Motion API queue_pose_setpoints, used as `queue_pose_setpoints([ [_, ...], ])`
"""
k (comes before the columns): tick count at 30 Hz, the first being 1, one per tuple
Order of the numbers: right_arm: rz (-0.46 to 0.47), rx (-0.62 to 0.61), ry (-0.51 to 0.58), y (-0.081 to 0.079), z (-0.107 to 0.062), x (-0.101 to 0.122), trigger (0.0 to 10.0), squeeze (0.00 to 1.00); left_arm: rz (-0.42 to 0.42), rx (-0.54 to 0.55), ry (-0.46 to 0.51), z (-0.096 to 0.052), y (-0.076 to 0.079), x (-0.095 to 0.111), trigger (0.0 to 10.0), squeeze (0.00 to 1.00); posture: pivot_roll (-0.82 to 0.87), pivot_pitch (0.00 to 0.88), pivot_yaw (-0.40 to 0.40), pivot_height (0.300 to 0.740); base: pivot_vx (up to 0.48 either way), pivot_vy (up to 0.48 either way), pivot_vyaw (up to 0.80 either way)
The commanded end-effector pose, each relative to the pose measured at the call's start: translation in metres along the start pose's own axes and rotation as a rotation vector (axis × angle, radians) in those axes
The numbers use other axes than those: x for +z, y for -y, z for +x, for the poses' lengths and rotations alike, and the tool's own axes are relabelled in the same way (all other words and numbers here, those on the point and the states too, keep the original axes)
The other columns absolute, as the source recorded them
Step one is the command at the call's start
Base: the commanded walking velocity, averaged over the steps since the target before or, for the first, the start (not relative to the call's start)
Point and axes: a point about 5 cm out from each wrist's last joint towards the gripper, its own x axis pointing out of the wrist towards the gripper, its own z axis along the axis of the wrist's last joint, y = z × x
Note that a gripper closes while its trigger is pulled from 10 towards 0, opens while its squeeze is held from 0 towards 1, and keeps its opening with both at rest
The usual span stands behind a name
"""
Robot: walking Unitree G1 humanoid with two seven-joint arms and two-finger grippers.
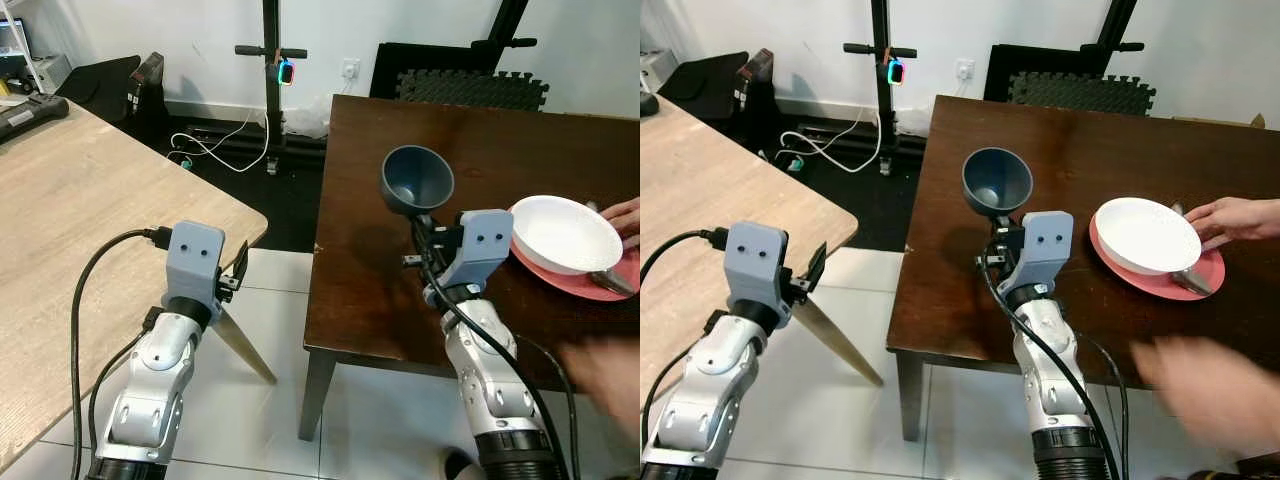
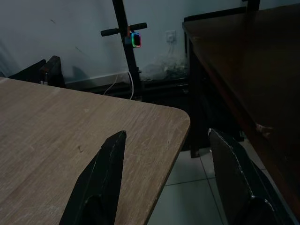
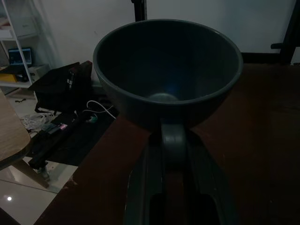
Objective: Setting the table
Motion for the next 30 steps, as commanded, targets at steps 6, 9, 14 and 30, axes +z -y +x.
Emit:
queue_pose_setpoints([
  [6, -0.003, -0.003, 0.004, 0.0008, -0.0009, -0.0008, 10.0, 0.0, -0.007, -0.002, -0.012, -0.0006, 0.0016, -0.004, 10.0, 0.0, 0.05, 0.079, 0.056, 0.74, 0.0, 0.0, 0.0],
  [9, -0.004, -0.003, 0.005, 0.0008, -0.0008, -0.0005, 10.0, 0.0, -0.008, -0.002, -0.011, -0.0006, 0.0017, -0.0039, 10.0, 0.0, 0.05, 0.08, 0.055, 0.74, 0.0, 0.0, 0.0],
  [14, -0.004, -0.003, 0.005, 0.0009, -0.0009, -0.0004, 10.0, 0.0, -0.009, -0.001, -0.011, -0.0007, 0.0019, -0.0039, 10.0, 0.0, 0.05, 0.08, 0.056, 0.74, 0.0, 0.0, 0.0],
  [30, -0.004, -0.008, 0.006, 0.0014, -0.0009, -0.0002, 10.0, 0.0, -0.006, -0.003, -0.012, -0.0002, 0.0014, -0.0041, 10.0, 0.0, 0.05, 0.082, 0.06, 0.74, 0.0, 0.0, 0.0],
])
